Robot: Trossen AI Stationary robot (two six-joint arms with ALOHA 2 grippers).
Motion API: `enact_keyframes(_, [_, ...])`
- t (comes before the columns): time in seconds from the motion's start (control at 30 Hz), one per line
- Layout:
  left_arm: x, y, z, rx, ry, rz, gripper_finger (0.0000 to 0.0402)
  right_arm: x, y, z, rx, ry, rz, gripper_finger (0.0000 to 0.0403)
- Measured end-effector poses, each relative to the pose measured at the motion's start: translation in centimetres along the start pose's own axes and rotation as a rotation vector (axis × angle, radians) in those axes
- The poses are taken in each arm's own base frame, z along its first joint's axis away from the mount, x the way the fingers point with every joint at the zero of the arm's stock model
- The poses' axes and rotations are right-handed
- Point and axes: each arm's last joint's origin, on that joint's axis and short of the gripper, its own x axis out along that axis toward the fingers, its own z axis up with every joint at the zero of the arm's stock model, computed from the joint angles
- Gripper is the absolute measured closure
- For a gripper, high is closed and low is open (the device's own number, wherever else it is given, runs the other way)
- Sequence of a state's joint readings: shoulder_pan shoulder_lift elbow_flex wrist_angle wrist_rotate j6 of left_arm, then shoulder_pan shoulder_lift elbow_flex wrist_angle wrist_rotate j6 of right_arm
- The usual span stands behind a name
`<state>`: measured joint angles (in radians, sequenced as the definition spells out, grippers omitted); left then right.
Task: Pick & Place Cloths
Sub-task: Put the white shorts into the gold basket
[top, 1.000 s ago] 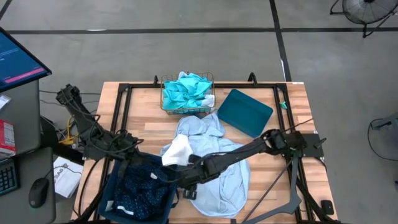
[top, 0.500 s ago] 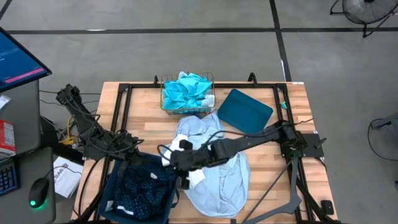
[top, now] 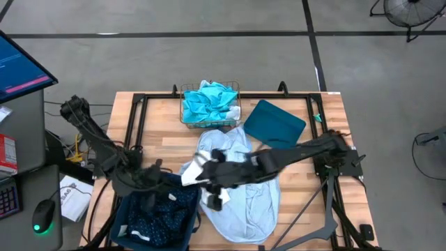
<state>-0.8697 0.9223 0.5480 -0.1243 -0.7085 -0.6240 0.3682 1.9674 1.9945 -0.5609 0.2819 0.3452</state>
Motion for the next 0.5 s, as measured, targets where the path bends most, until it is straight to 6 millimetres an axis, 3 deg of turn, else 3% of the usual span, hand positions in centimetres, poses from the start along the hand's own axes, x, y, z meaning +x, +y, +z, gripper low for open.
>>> enact_keyframes(0.13, [2.5, -0.4, -1.3, 0.056, 0.04, 0.068, 0.0401, -3.5, 1.0, 0.3, -0.035, -0.04, -0.123, 0.0343])
enact_keyframes(0.23, [3.9, -0.3, -0.8, 0.022, 0.04, 0.126, 0.0401, -6.1, 1.5, 0.7, -0.026, -0.076, -0.18, 0.035])
enact_keyframes(0.33, [4.3, -0.6, 2.3, -0.008, -0.025, 0.134, 0.0401, -8.1, 1.9, 0.6, 0.019, -0.076, -0.192, 0.0355])
enact_keyframes(0.5, [3.6, -0.3, 8.5, 0.089, -0.151, 0.159, 0.0401, -10.2, 3.2, -0.1, 0.053, -0.076, -0.205, 0.0365])
